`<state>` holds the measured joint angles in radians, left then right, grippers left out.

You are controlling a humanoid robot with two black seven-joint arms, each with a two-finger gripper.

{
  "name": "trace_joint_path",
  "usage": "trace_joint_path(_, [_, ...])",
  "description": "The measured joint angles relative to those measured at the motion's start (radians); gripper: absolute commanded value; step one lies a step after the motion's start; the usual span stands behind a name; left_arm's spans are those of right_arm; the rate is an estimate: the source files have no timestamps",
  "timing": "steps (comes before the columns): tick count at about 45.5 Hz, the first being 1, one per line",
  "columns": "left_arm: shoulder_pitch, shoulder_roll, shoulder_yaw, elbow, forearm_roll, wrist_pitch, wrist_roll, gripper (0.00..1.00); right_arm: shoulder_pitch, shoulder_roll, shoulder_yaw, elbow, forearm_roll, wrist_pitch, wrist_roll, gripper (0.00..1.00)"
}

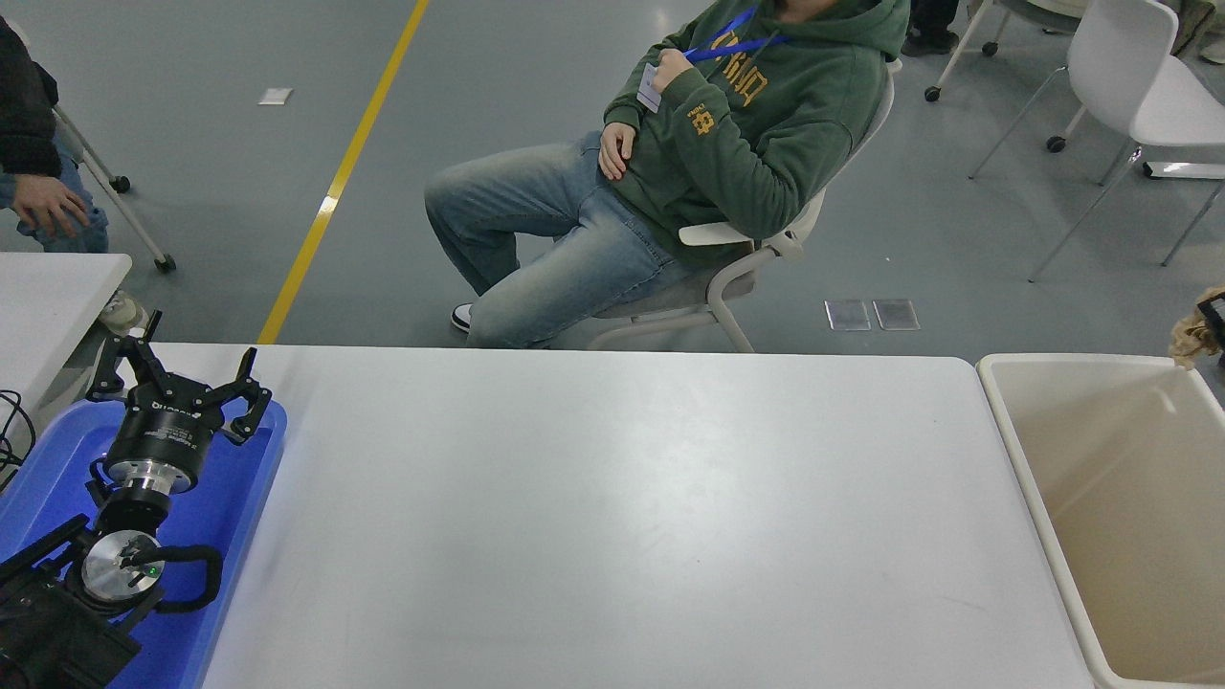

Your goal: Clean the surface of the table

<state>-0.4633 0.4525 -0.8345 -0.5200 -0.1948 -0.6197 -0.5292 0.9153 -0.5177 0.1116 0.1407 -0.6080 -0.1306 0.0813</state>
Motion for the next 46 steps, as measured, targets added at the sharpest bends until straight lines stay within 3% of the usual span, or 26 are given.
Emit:
trace_joint_path(21, [0.000, 0.000, 0.000, 0.000, 0.000, 0.000, 0.000, 1.00, -0.019, 0.033, -0.003, -0.042, 0.001, -0.025, -0.003, 0.00])
trace_joint_path(23, [0.000, 0.000, 0.000, 0.000, 0.000, 0.000, 0.000, 1.00, -0.020, 0.034, -0.003, -0.044, 0.001, -0.026, -0.003, 0.11])
trace_joint_path(27, [0.000, 0.000, 0.000, 0.000, 0.000, 0.000, 0.000, 1.00, -0.023, 0.036, -0.003, -0.046, 0.001, -0.028, -0.003, 0.67])
trace_joint_path(30, [0.000, 0.000, 0.000, 0.000, 0.000, 0.000, 0.000, 1.00, -0.025, 0.037, -0.002, -0.047, 0.003, -0.028, -0.003, 0.99])
trace_joint_path(46, [0.000, 0.000, 0.000, 0.000, 0.000, 0.000, 0.000, 1.00, -0.032, 0.040, -0.003, -0.048, 0.079, -0.025, -0.002, 1.00])
